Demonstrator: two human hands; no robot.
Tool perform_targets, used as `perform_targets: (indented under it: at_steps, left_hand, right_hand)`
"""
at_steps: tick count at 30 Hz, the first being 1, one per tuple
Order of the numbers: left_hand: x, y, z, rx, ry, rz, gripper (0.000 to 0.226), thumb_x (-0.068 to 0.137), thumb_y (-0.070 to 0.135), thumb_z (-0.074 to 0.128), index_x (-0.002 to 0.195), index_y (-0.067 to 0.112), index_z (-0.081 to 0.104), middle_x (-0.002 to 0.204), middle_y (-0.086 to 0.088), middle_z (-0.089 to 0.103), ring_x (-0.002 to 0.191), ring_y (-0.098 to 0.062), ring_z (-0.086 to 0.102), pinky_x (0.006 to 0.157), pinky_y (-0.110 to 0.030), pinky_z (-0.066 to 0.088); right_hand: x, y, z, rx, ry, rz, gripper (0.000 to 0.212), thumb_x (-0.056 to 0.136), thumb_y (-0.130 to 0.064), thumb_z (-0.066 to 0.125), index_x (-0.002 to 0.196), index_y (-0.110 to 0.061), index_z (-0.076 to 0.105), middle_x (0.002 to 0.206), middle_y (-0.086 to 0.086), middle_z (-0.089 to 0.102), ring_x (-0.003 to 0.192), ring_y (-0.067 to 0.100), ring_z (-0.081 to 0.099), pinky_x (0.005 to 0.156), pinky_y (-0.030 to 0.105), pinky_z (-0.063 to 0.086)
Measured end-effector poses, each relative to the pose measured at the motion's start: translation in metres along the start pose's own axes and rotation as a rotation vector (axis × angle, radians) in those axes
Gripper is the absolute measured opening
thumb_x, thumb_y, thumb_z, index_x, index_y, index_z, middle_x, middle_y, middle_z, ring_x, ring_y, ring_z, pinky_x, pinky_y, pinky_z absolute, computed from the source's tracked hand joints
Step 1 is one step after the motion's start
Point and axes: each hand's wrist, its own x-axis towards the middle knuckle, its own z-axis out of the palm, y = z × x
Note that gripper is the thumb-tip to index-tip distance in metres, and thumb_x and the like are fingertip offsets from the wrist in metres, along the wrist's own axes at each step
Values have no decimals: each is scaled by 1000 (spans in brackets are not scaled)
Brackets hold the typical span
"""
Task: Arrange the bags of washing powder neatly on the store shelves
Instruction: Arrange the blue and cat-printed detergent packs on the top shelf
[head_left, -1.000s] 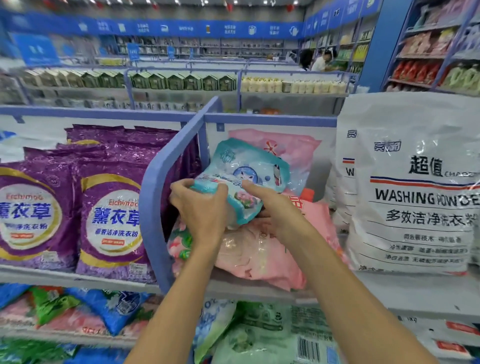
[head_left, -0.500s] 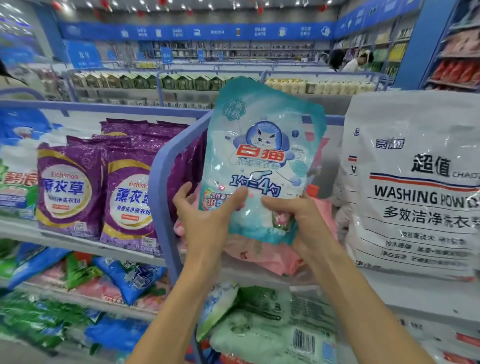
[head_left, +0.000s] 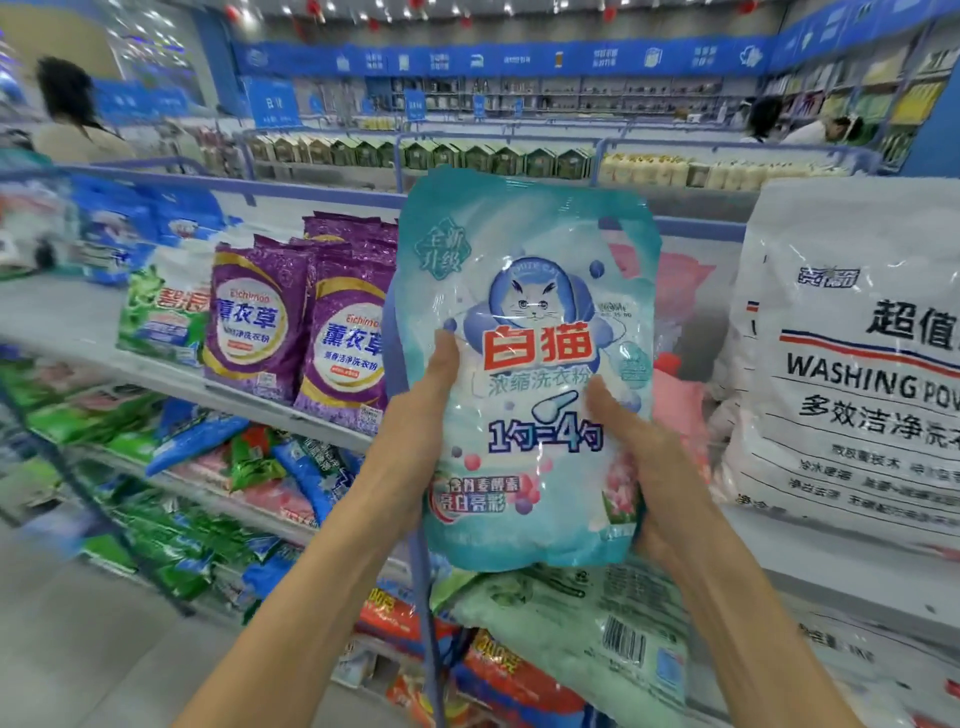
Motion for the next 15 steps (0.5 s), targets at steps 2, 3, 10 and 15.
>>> perform_targets:
  at_steps: [2,3,10,15]
  left_hand:
    - [-14,4,-22,-43,34,4,59,77,83,47,95,38,81,106,-11,78,99,-31,76,97,-53,55]
    - [-22,6,-36,-54,65,9,60,82,82,42,93,37,82,103,-10,79,97,-30,76,95,-53,55]
    - [-50,23,-164,-103,294,29,69,93,78,28,115,29,72,106,-9,79,98,-30,76,97,-52,55]
    - [-79,40,-287,-118,417,72,65,99,70,27,119,25,70,100,-7,79,91,-26,77,84,-44,61]
  right_hand:
    - [2,1,22,-27,-44,19,56,85,-40,76,134,-16,65,124,15,73,114,37,70,105,61,49]
    - [4,3,34,-47,-71,18,57,86,-42,74,135,-16,64,124,13,73,114,35,70,106,59,49]
    - [15,65,157,-12,-241,122,48,92,-41,68,134,-17,65,125,13,72,115,33,70,106,58,49]
    - [18,121,279,42,-328,287,47,93,-40,65,132,-14,66,122,15,74,111,35,72,102,57,52]
